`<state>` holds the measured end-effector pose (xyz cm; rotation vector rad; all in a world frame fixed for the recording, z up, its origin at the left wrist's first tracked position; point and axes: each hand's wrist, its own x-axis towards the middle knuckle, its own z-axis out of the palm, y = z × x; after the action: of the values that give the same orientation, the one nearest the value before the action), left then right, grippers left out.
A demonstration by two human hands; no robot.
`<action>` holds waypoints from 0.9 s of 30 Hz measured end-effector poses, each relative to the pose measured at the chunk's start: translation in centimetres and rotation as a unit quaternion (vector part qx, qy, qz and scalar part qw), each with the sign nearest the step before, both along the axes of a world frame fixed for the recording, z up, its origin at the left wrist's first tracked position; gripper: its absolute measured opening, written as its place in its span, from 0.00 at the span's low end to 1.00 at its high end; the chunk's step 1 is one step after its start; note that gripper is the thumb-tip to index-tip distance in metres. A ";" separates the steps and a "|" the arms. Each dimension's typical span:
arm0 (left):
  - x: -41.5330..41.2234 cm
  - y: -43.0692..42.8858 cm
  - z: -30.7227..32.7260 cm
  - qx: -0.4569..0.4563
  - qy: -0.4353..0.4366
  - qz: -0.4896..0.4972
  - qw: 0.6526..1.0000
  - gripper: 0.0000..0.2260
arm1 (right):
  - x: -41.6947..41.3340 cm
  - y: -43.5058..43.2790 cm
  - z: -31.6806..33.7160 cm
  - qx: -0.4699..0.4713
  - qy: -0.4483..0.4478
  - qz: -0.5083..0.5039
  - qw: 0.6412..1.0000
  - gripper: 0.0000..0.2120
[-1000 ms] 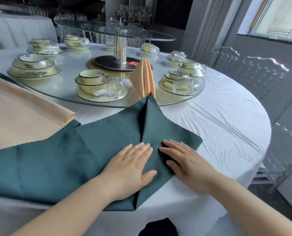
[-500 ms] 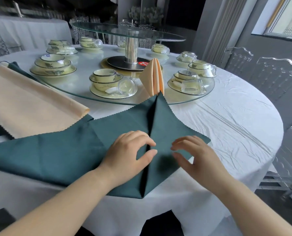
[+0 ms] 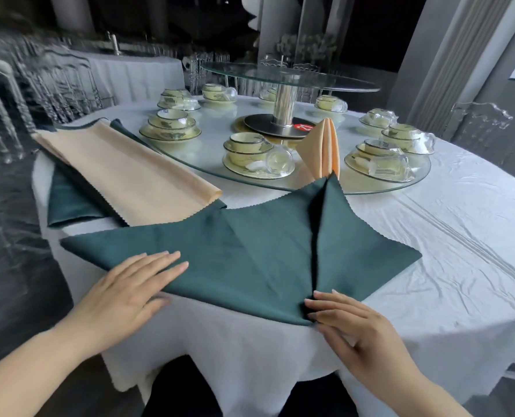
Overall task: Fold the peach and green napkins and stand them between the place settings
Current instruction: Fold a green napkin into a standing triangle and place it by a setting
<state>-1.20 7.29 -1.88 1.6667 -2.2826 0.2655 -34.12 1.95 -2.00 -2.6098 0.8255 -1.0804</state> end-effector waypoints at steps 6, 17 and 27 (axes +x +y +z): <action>4.9 1.5 0.4 -0.026 -0.039 0.087 0.995 0.27 | -1.5 0.3 0.9 0.043 0.000 0.026 0.999 0.13; 4.8 1.1 7.6 -0.003 -0.088 0.119 0.989 0.20 | -2.8 -5.5 5.9 0.129 0.008 -0.140 0.982 0.08; -3.1 -9.5 15.9 0.267 0.093 0.013 0.959 0.05 | -4.0 -10.7 3.7 0.156 0.115 -0.261 0.946 0.09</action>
<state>-4.27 -2.21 14.00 1.8621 -2.3133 -0.5292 -38.09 -8.72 1.70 -2.3235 1.6597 -0.6687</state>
